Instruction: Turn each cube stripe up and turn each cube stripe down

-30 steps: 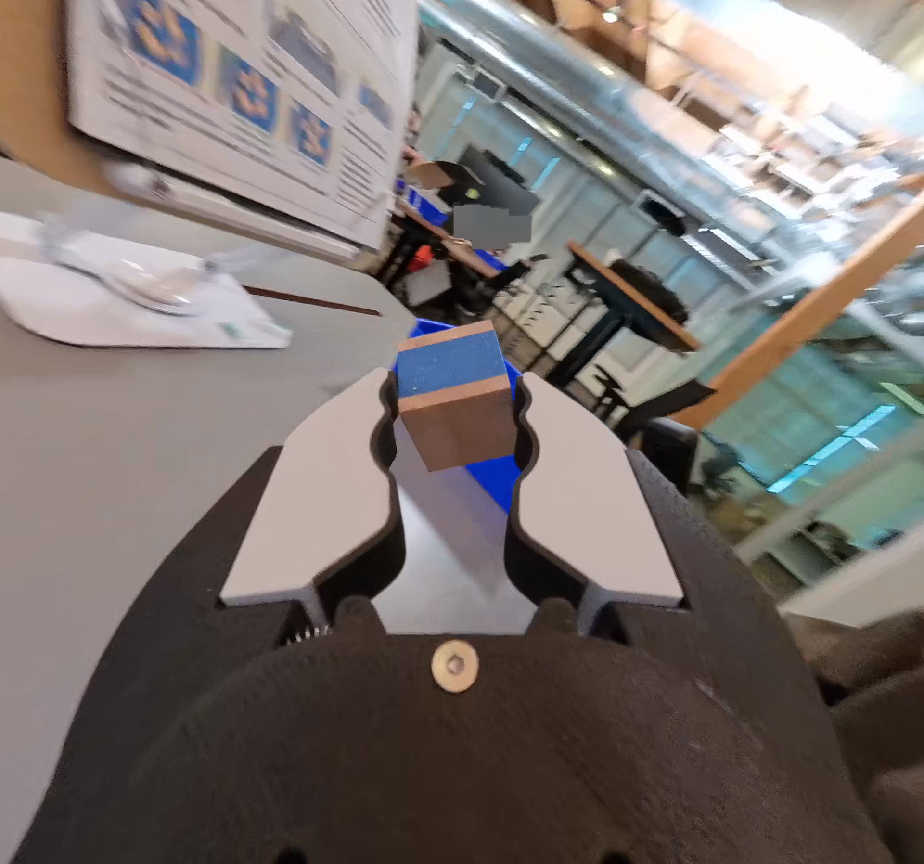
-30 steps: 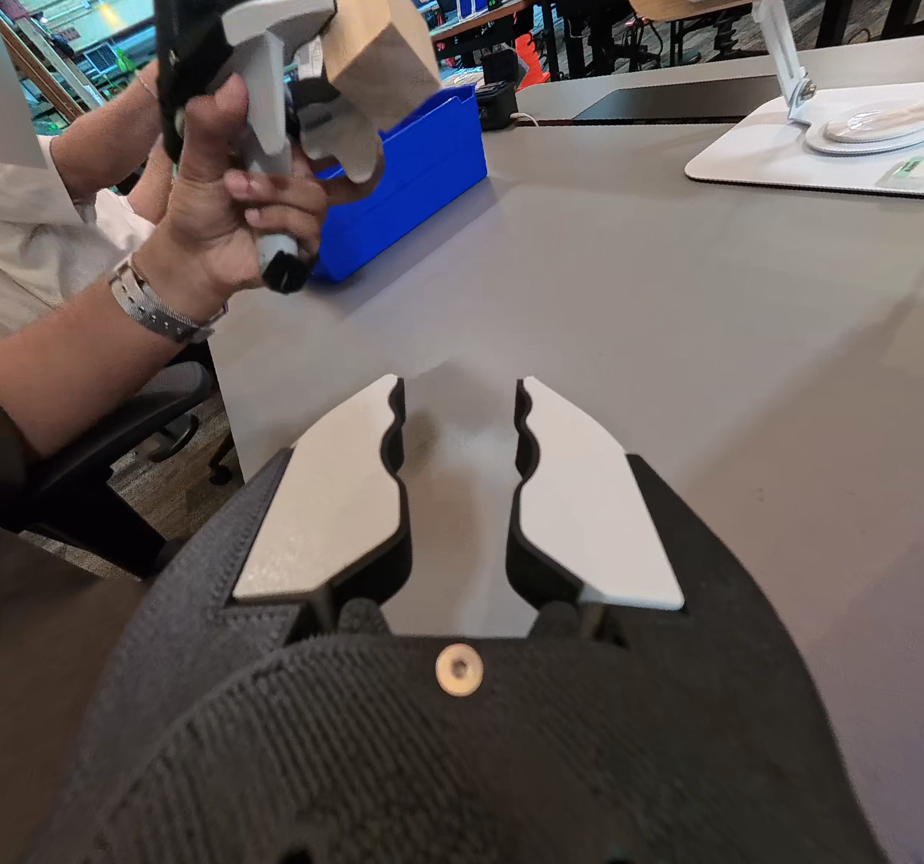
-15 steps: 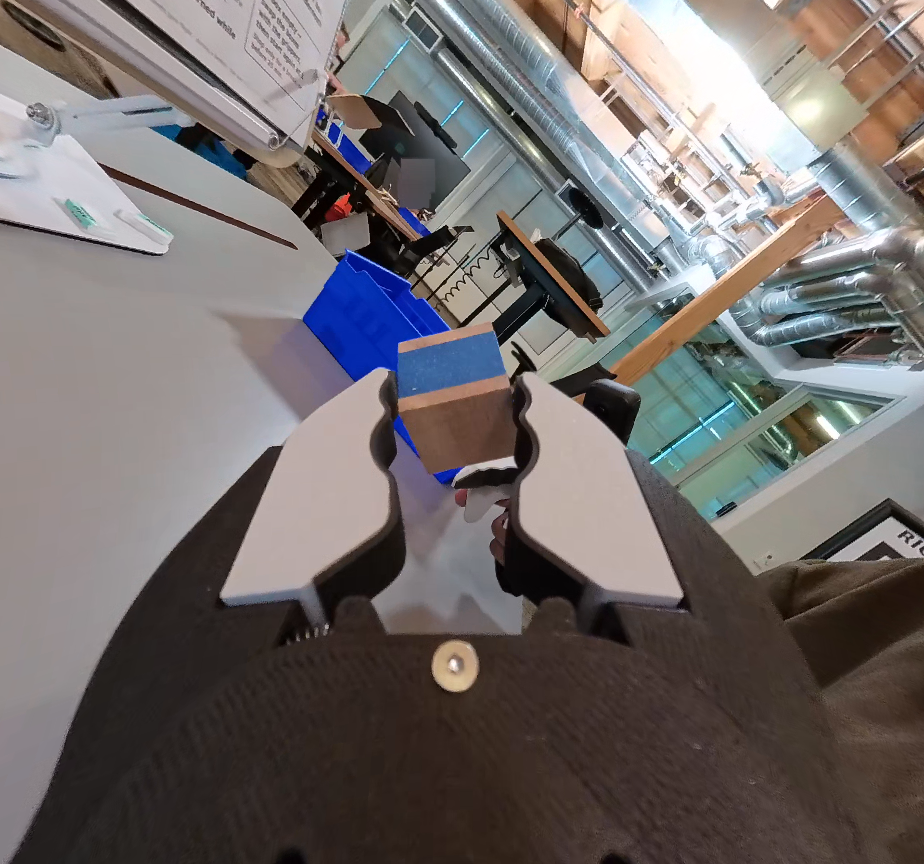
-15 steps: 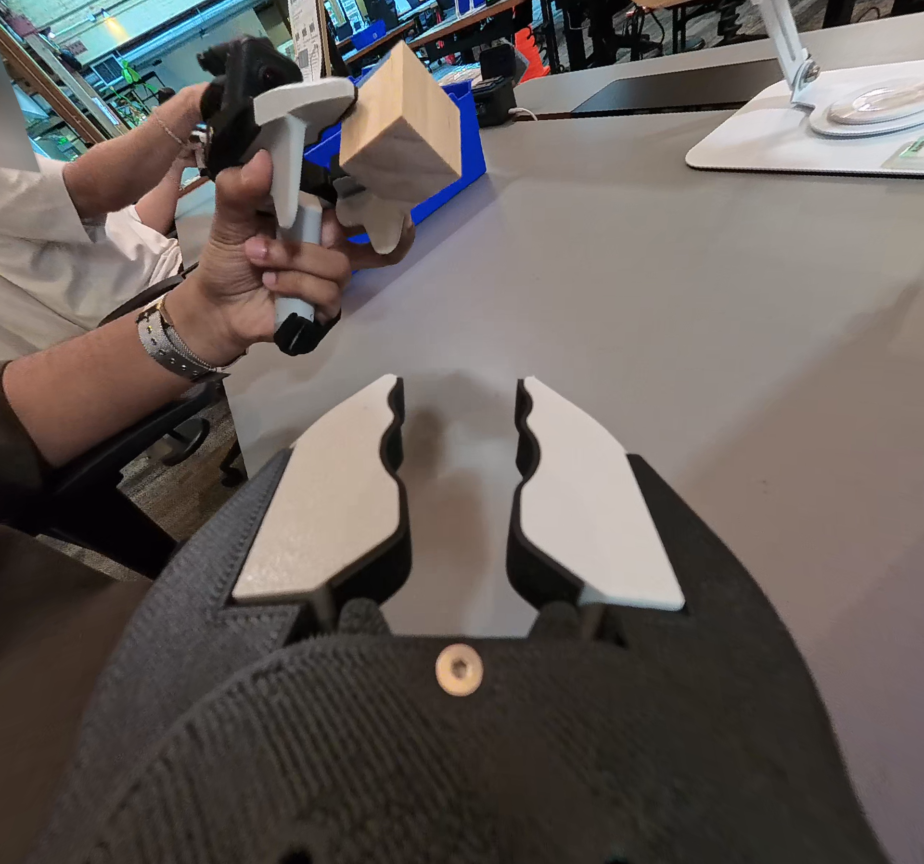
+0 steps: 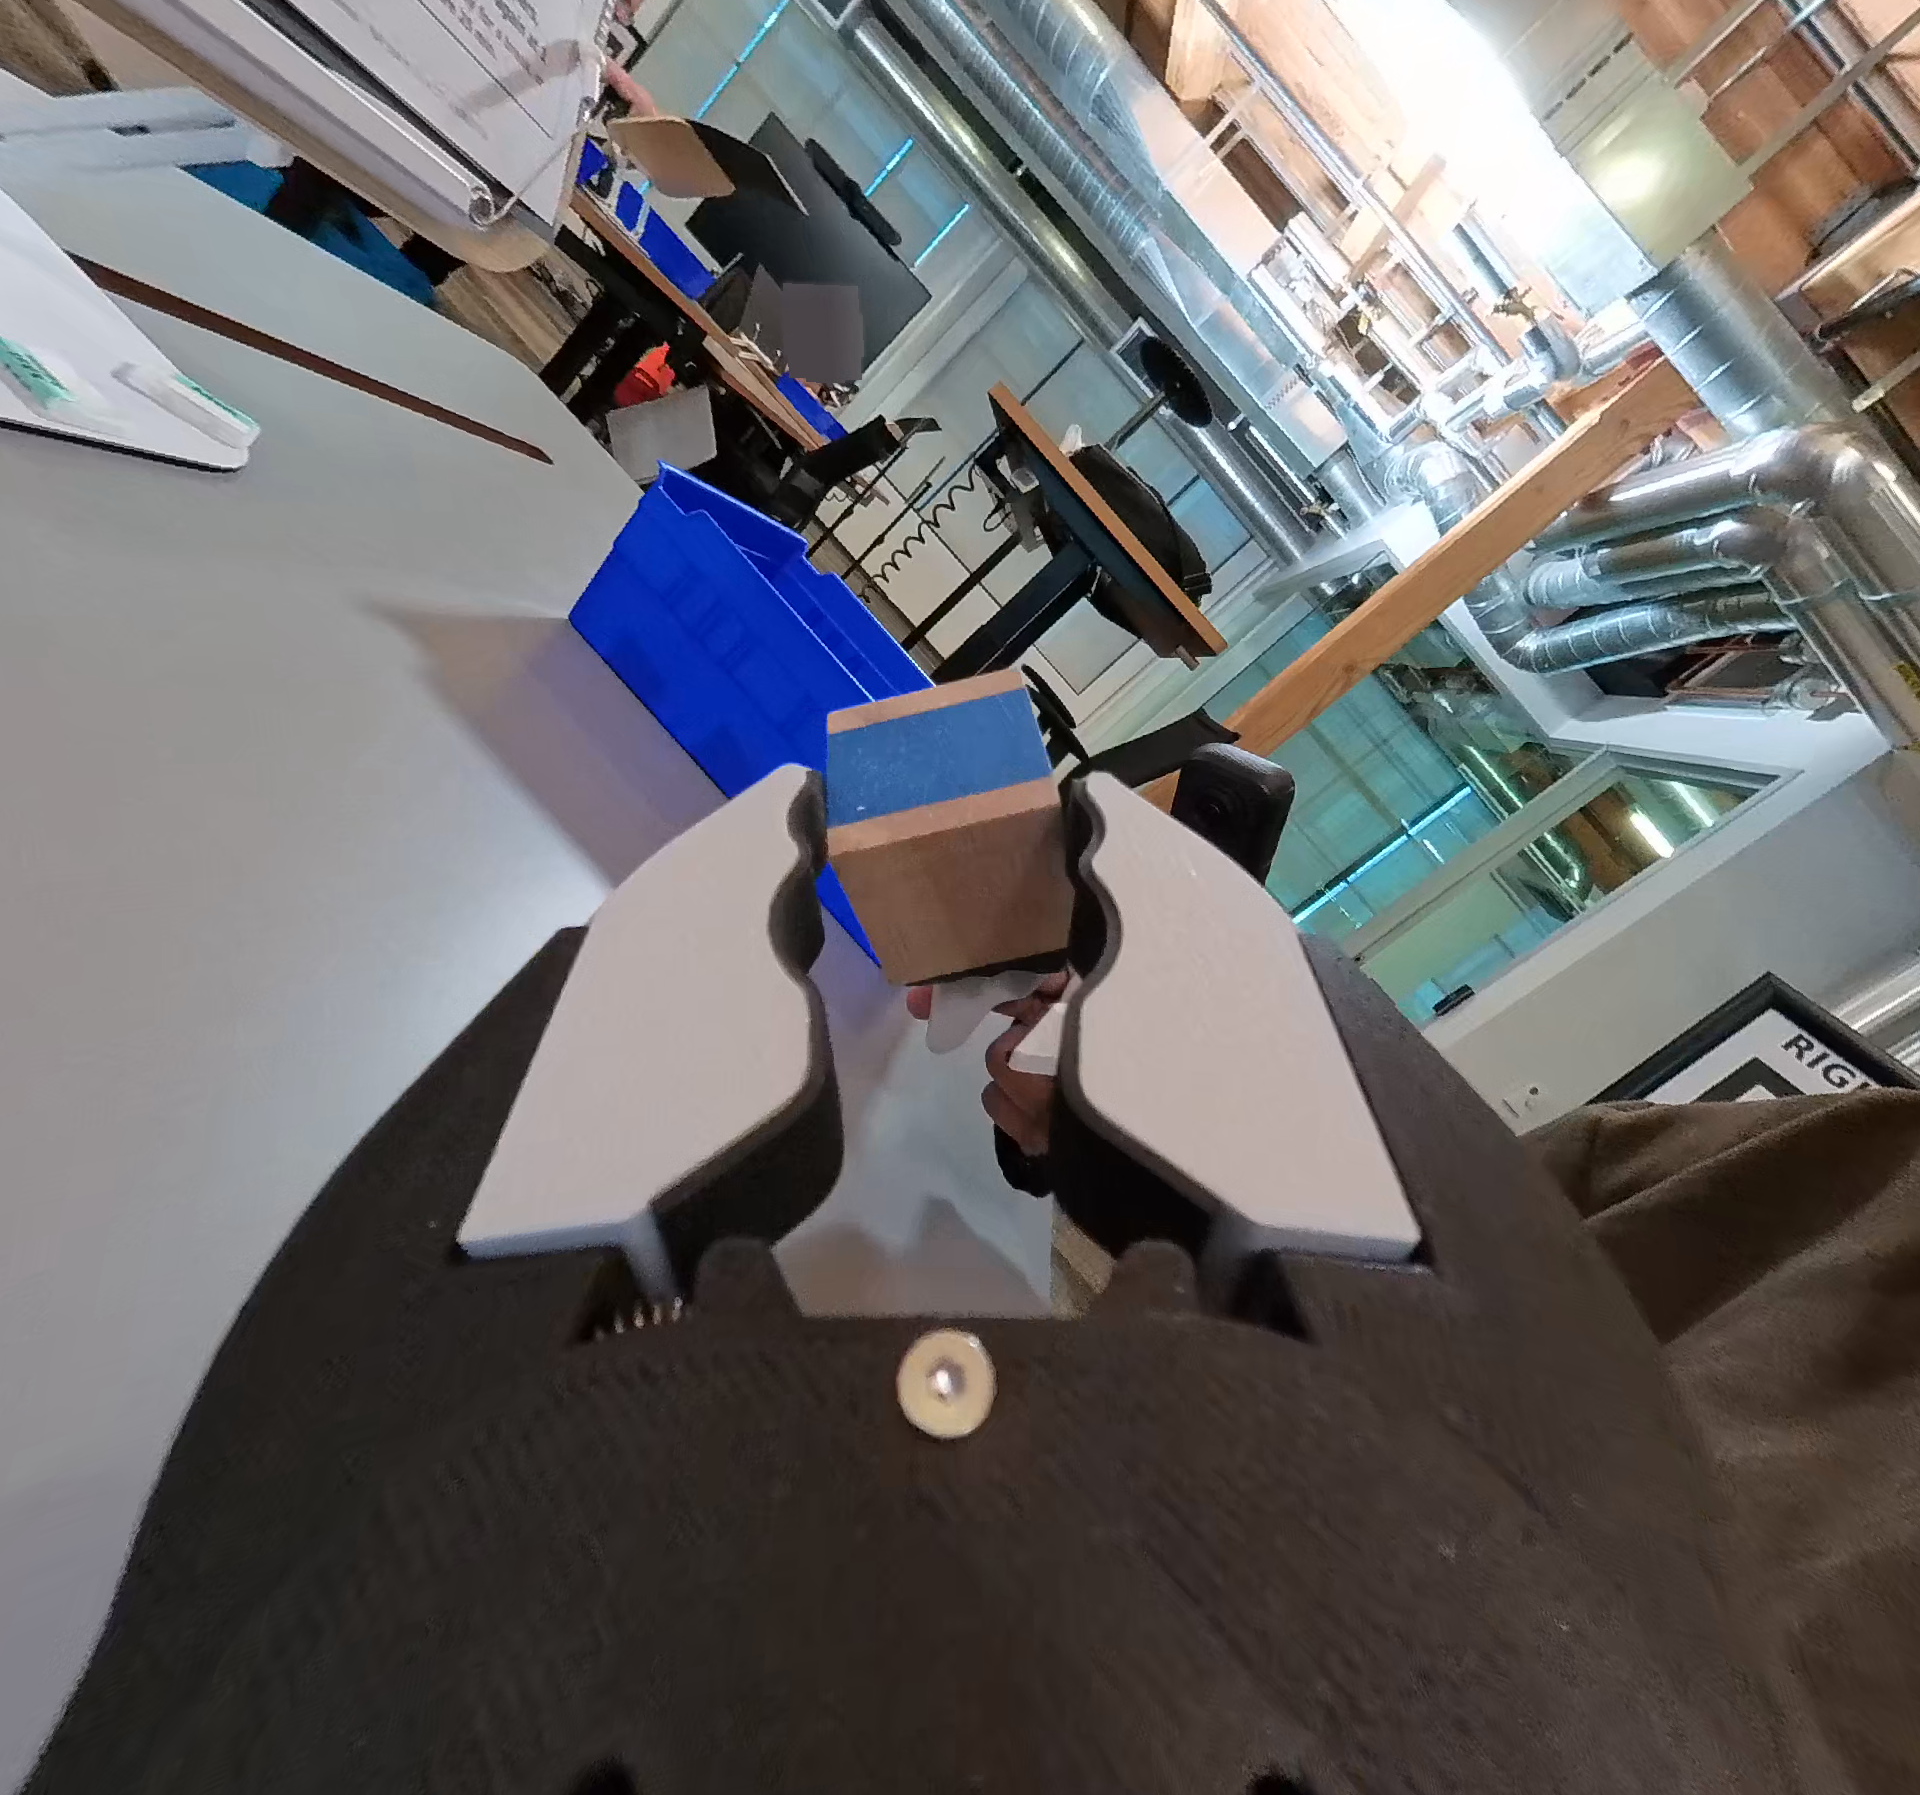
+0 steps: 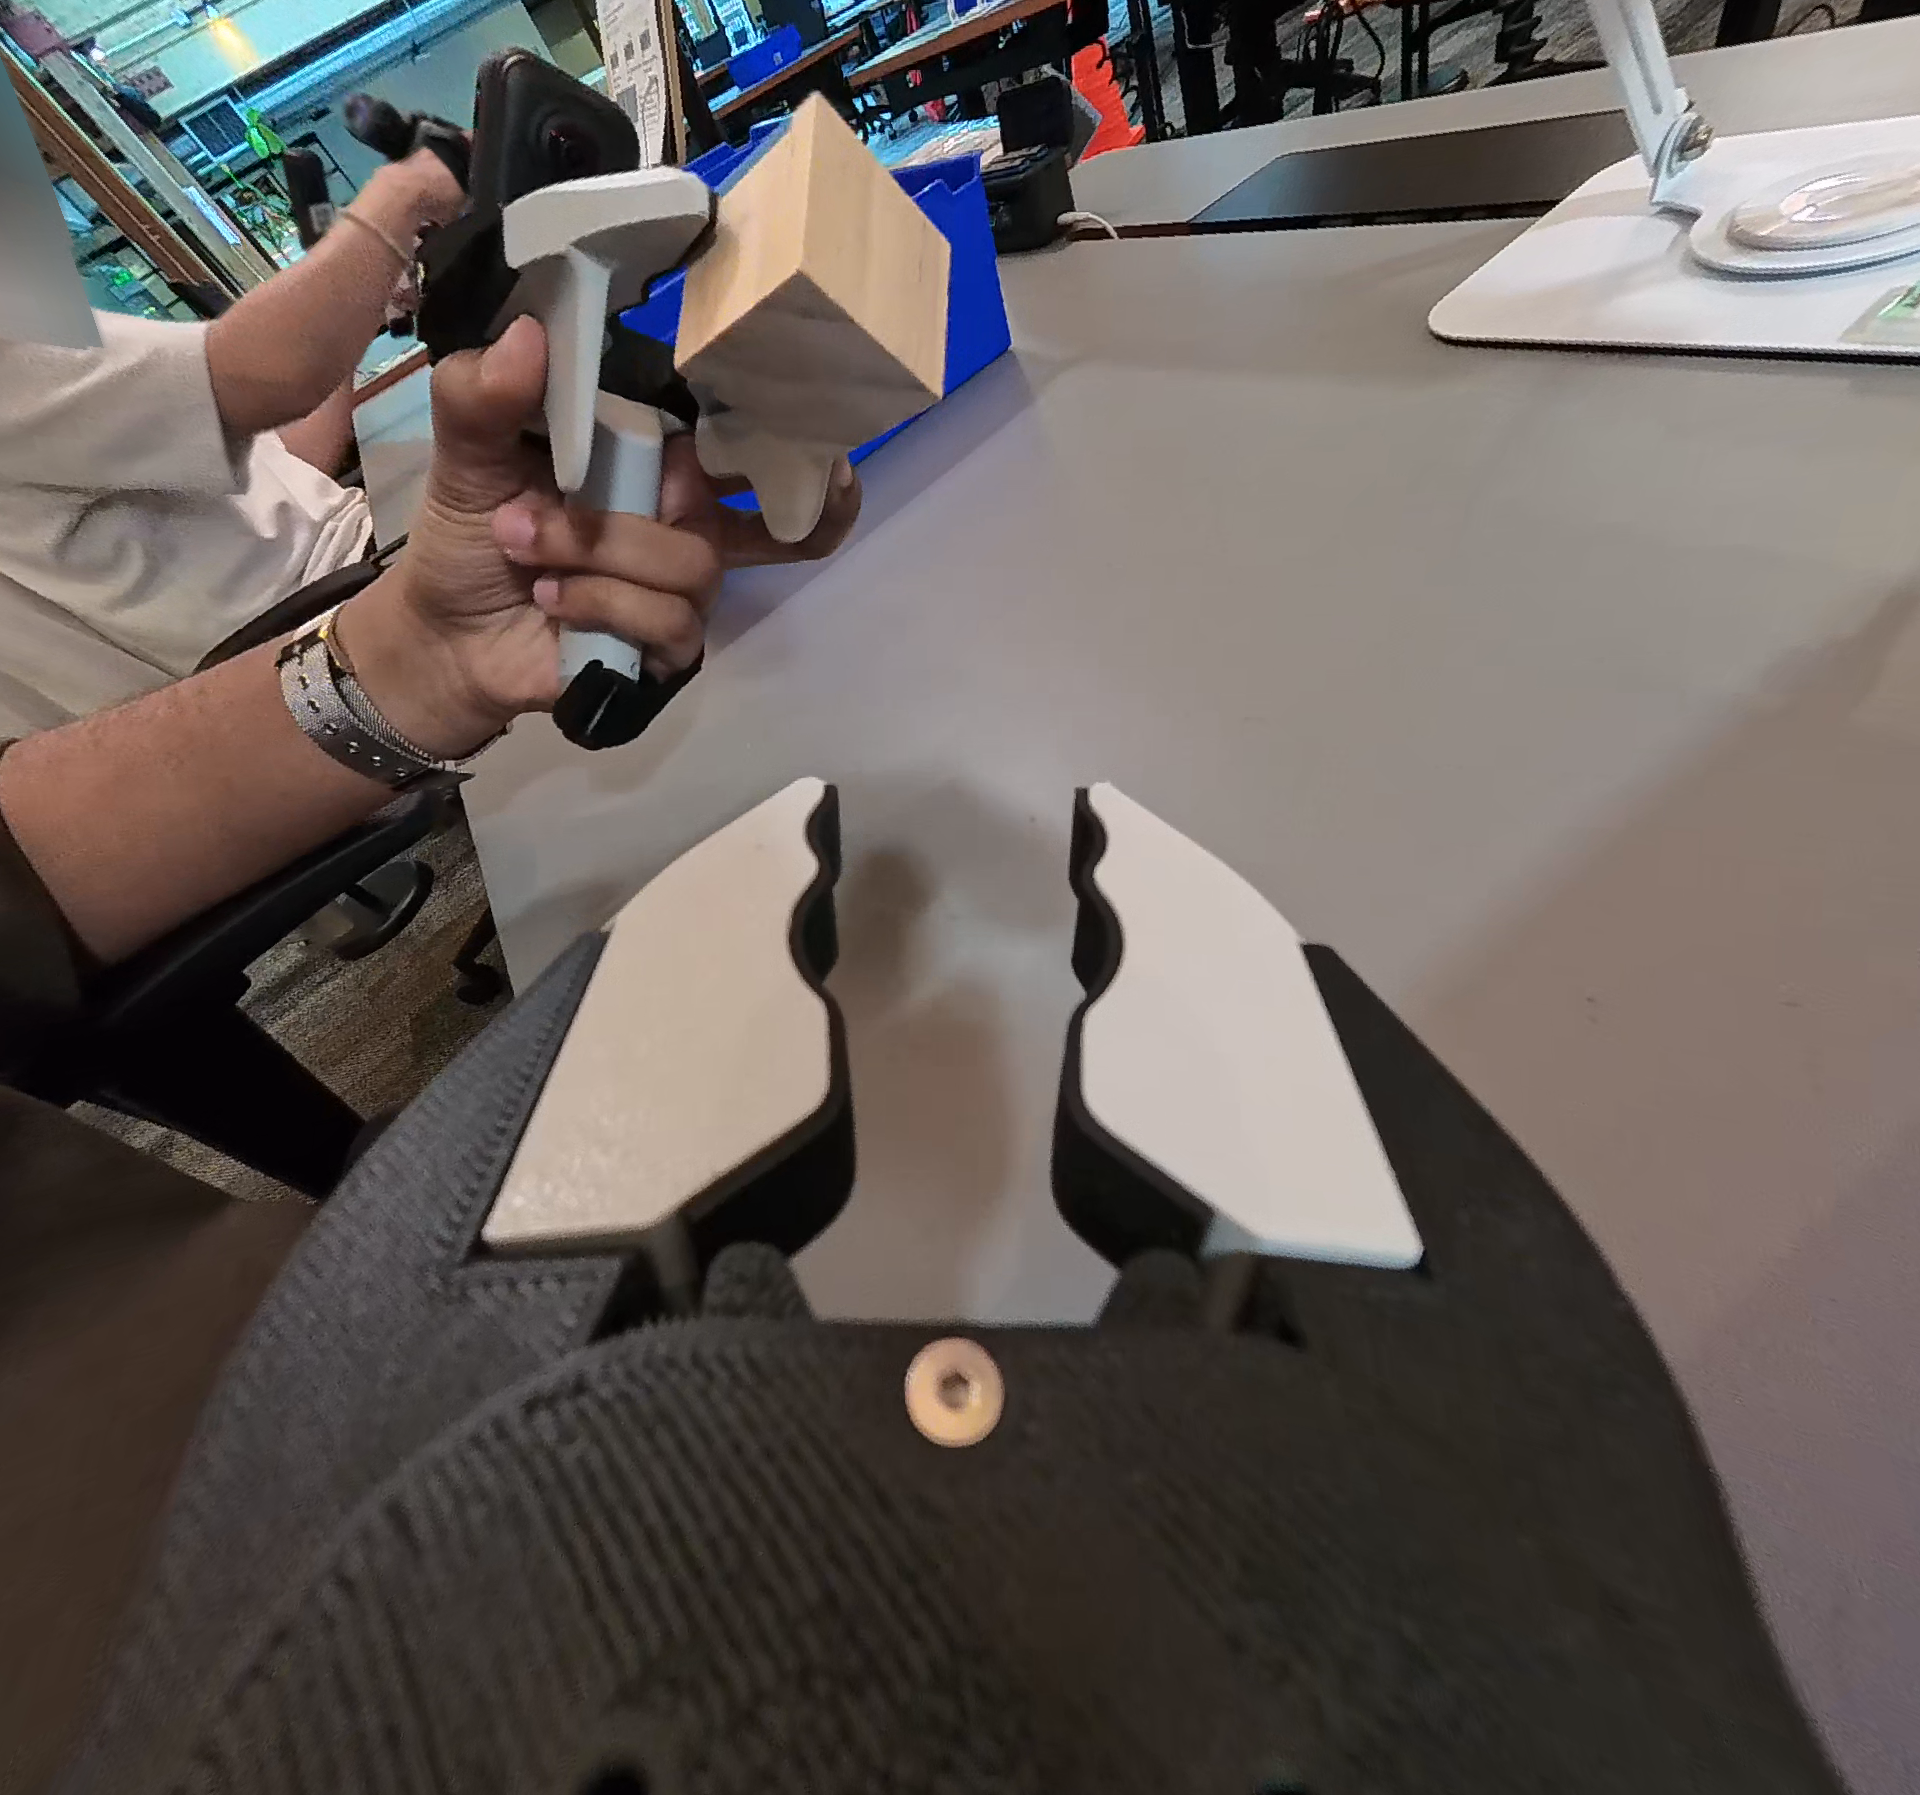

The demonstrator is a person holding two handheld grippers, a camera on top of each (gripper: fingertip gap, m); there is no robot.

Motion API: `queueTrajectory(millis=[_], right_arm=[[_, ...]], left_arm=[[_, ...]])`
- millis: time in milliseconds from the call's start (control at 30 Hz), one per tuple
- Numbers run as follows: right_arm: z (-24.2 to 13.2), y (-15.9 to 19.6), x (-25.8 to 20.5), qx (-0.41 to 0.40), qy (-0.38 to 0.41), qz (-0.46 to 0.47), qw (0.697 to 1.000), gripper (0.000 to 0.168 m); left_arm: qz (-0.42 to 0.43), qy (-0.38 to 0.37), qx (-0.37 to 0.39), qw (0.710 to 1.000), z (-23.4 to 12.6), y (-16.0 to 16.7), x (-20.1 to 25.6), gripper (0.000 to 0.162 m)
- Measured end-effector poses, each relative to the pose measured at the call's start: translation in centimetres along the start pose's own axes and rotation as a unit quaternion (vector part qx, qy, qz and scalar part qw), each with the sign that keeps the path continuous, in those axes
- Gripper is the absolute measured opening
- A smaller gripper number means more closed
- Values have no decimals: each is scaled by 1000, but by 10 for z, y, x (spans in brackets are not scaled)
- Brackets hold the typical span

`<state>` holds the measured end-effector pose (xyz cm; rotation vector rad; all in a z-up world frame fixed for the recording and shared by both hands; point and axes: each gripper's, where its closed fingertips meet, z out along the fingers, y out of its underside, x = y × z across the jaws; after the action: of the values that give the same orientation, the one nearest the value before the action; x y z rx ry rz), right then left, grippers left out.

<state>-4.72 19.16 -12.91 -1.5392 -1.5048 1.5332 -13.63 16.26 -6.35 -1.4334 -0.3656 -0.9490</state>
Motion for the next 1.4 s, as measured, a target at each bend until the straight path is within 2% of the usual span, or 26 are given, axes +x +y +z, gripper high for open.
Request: queueTrajectory(millis=[200,367,567,667,767,867,1000,1167,1300,1400], right_arm=[[0,-1,0,2,0,0,1000,43],[3,-5,3,12,12,-11,1000,43],[0,-32,-5,86,60,-83,991,58],[-7,-42,-13,115,88,-155,977,56],[-6,-39,-18,109,97,-194,970,55],[-2,-34,-18,93,99,-207,969,58],[-10,-40,-17,111,103,-211,966,48],[-16,-44,-20,101,94,-223,965,47],[-51,-77,-7,130,152,-215,956,46],[-95,-97,35,148,227,-204,941,46]], left_arm=[[-22,20,13,999,0,-2,5,44],[-81,51,57,994,2,-7,11,44],[-167,75,82,980,19,12,19,44],[-211,85,68,971,32,32,21,44],[-246,93,51,963,42,48,21,44],[-260,104,40,959,48,57,26,44],[-273,117,19,955,52,68,30,45],[-294,150,-14,944,52,75,35,46],[-266,151,-17,952,48,74,37,45],[-241,154,-22,958,44,72,40,47]])
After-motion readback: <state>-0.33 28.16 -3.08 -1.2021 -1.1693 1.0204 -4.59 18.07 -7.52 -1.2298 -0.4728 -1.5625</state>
